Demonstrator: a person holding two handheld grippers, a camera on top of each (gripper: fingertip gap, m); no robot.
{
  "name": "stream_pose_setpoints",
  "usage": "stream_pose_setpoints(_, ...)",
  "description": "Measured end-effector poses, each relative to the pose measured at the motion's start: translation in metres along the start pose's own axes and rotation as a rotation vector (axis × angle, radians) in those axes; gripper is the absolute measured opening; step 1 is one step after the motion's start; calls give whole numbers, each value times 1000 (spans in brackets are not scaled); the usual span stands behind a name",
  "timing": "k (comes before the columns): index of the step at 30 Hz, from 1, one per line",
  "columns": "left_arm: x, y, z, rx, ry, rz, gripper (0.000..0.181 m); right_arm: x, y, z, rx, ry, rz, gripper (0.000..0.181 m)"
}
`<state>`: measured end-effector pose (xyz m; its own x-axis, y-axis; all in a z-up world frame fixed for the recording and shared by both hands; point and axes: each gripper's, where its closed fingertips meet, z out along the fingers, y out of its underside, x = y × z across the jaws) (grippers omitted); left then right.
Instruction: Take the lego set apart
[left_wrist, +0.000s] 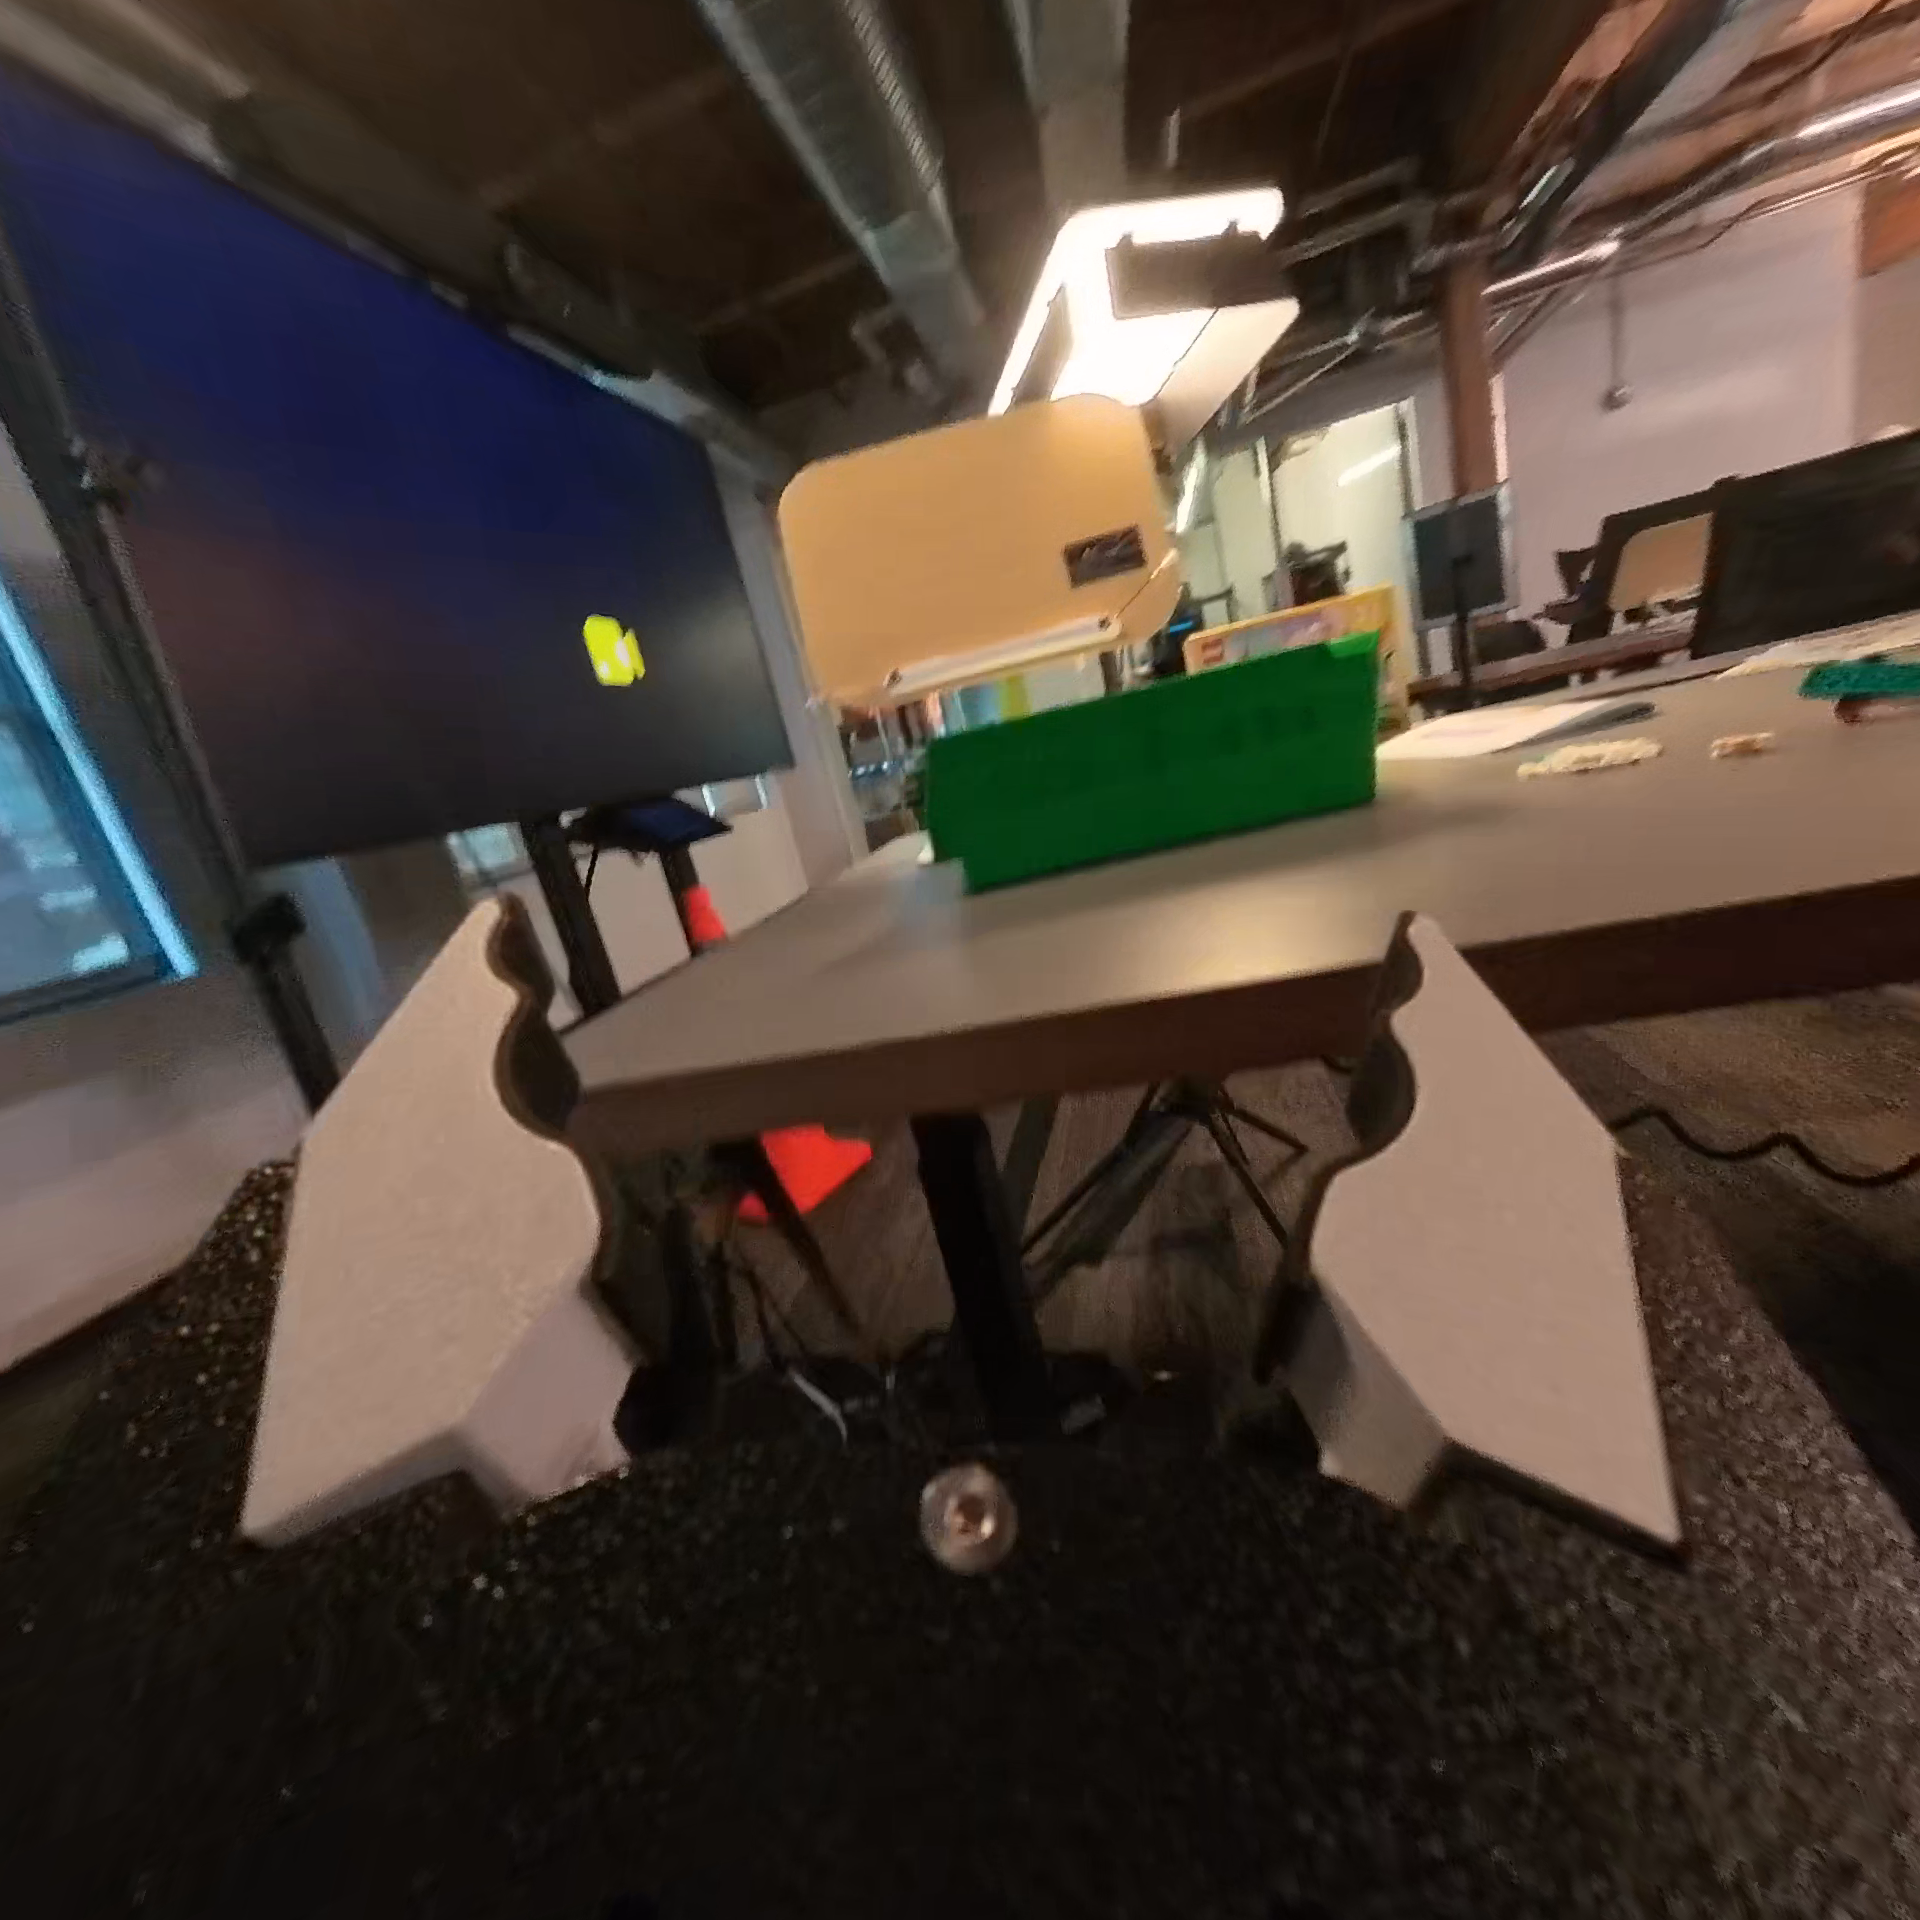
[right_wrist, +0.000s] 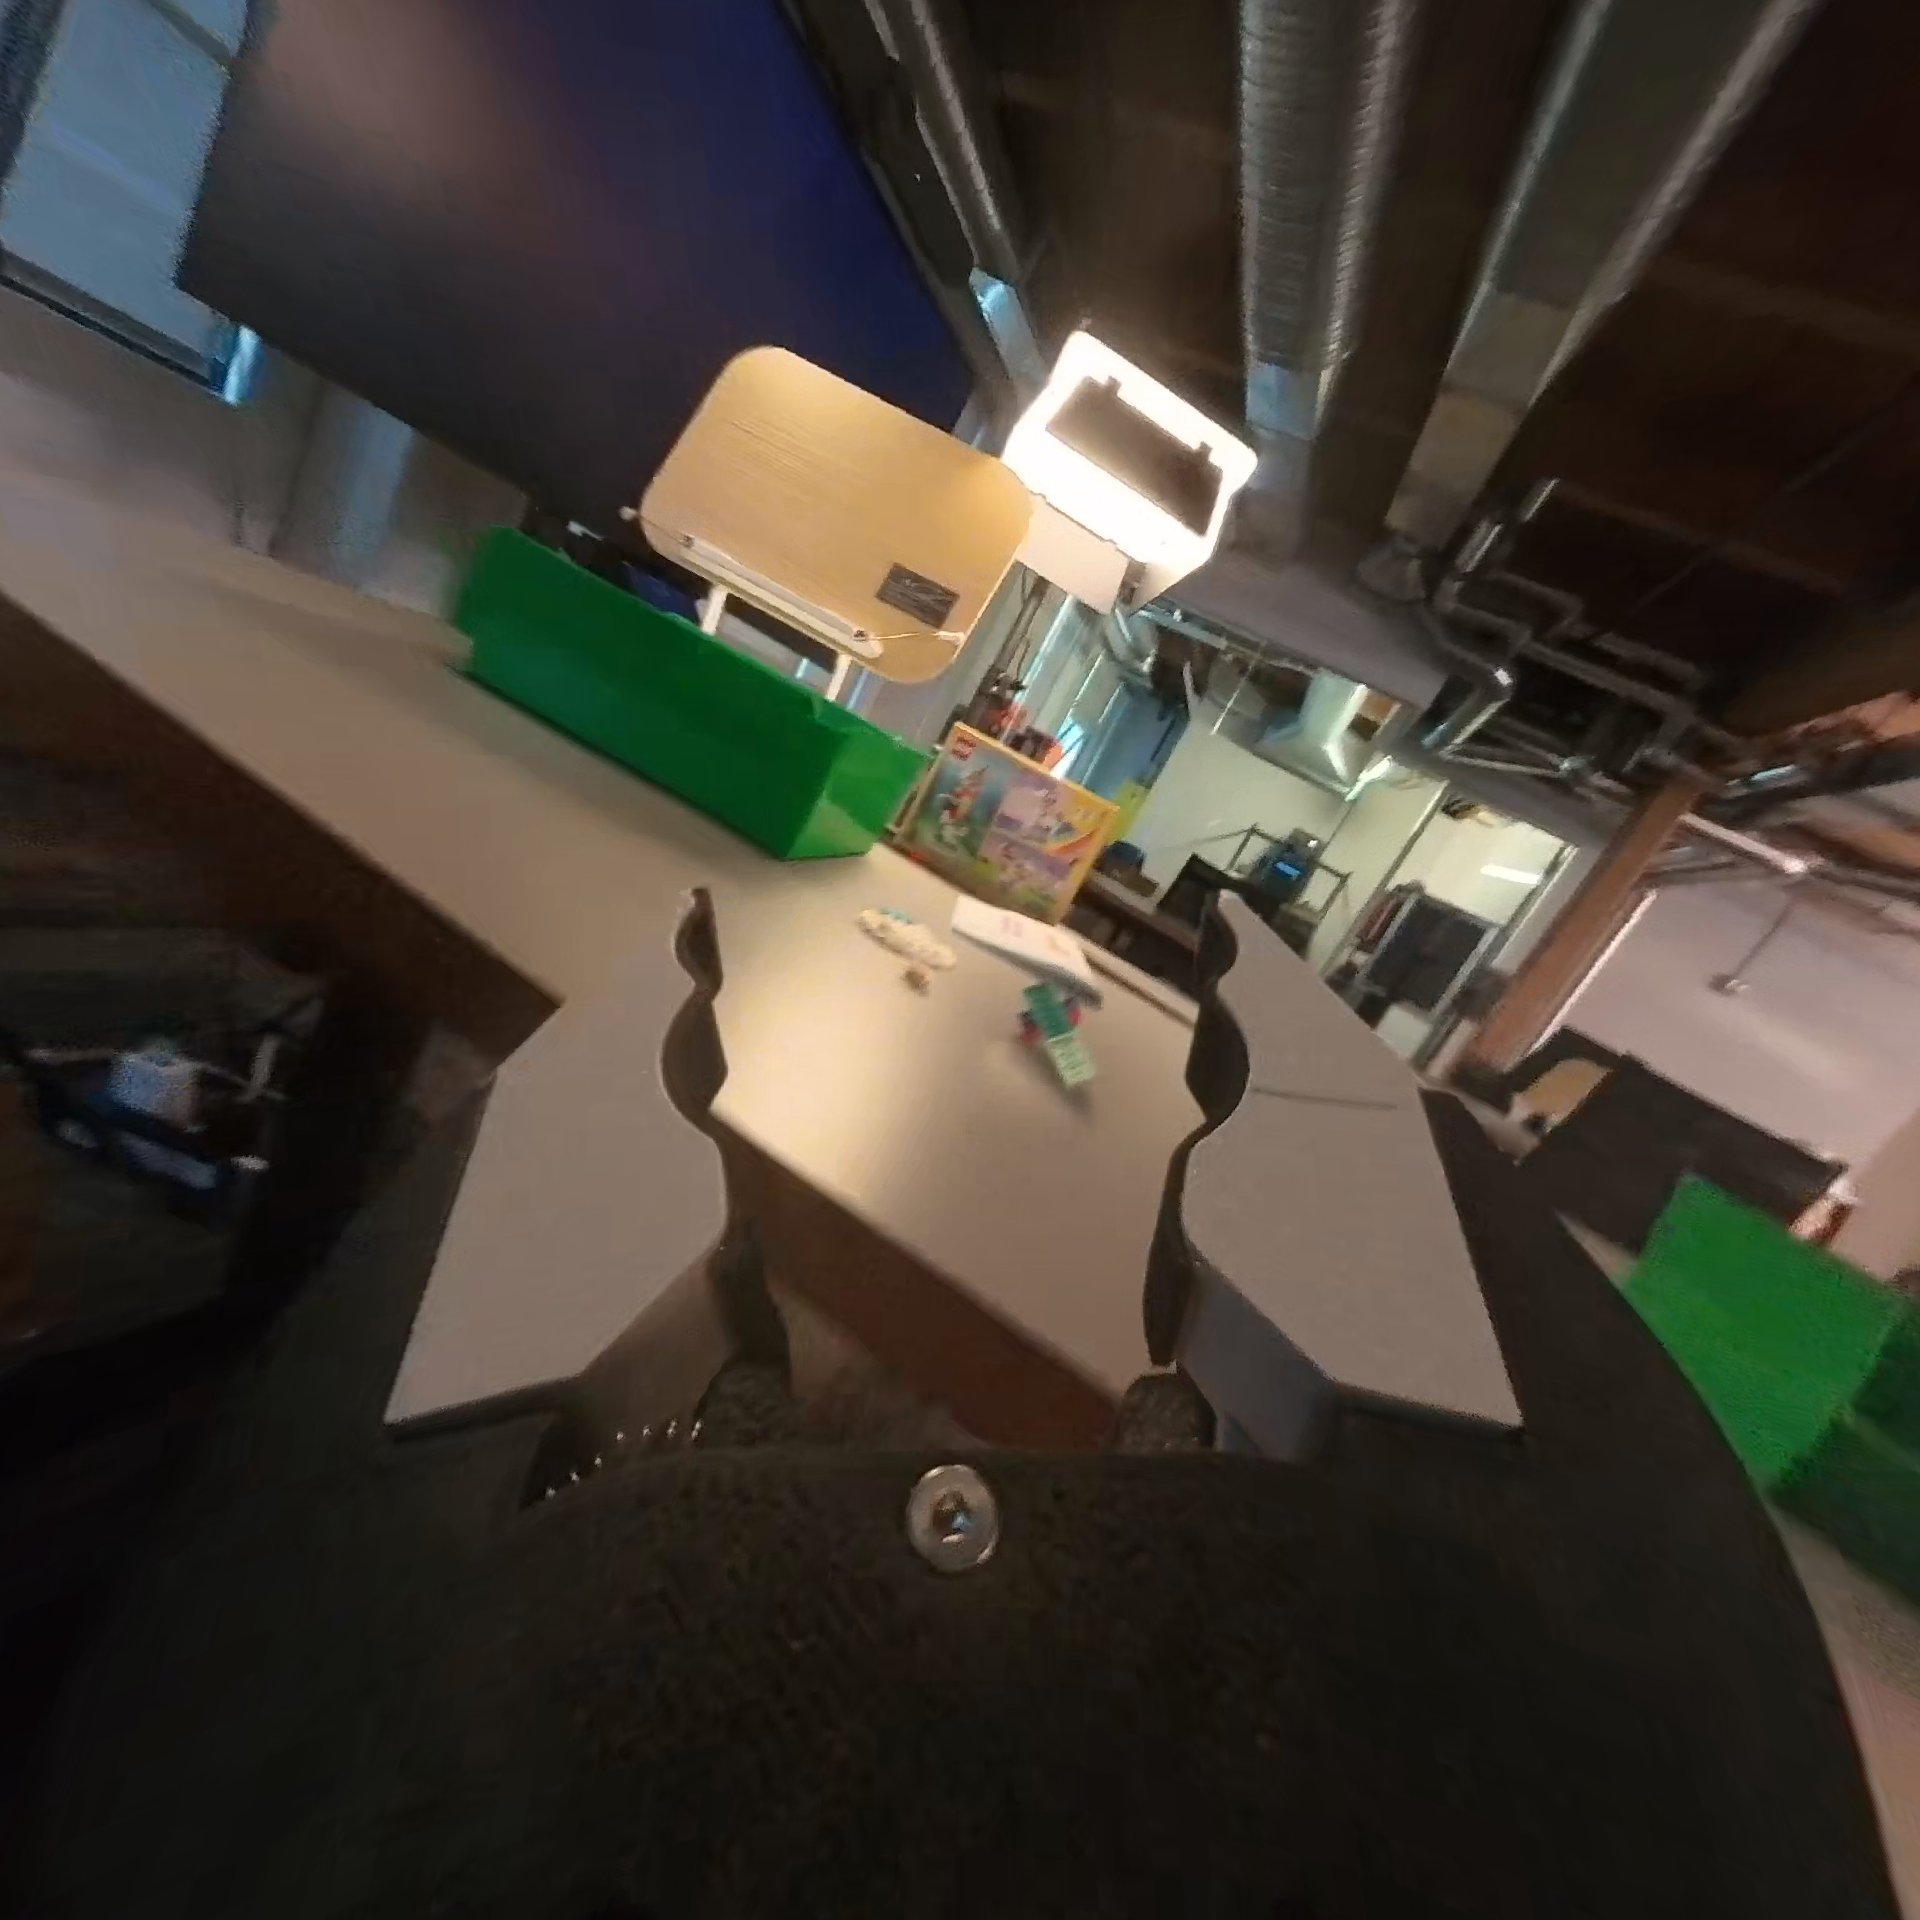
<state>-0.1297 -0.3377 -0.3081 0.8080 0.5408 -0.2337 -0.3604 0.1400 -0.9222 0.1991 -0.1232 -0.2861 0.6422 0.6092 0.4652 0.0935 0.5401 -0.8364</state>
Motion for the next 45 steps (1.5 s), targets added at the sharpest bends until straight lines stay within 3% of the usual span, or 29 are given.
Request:
stream_pose_setpoints(6, -5, 35, -37, -106, -21, -35, 151, -37, 15, -63, -93, -41, 106, 90)
stream_pose_setpoints(13, -9, 57, -79, -179, 67, -17, 152, -70, 27, -101, -181, -125, 157, 90)
stream_pose_setpoints(18, -20, 70, -138, -242, 128, 19, 153, -101, 47, -113, -250, -208, 219, 90)
stream_pose_setpoints(22, -35, 77, -199, -316, 97, 4, 153, -124, 58, -128, -283, -292, 247, 90)
stream_pose_setpoints(26, -44, 70, -253, -379, 44, 10, 151, -137, 77, -145, -330, -331, 304, 90)
stream_pose_setpoints(29, -34, 62, -277, -404, 81, 121, 153, -146, 87, -154, -352, -345, 361, 88)
stream_pose_setpoints(31, -21, 62, -281, -405, 115, 155, 152, -155, 94, -157, -359, -364, 379, 87)
stream_pose_setpoints(37, -4, 88, -267, -421, 41, -24, 152, -174, 109, -152, -361, -397, 394, 87)
stream_pose_setpoints(41, 0, 112, -232, -377, -91, -117, 150, -192, 129, -140, -382, -418, 424, 87)
stream_pose_setpoints(45, 4, 155, -191, -367, -195, -221, 151, -226, 160, -102, -390, -471, 435, 85)
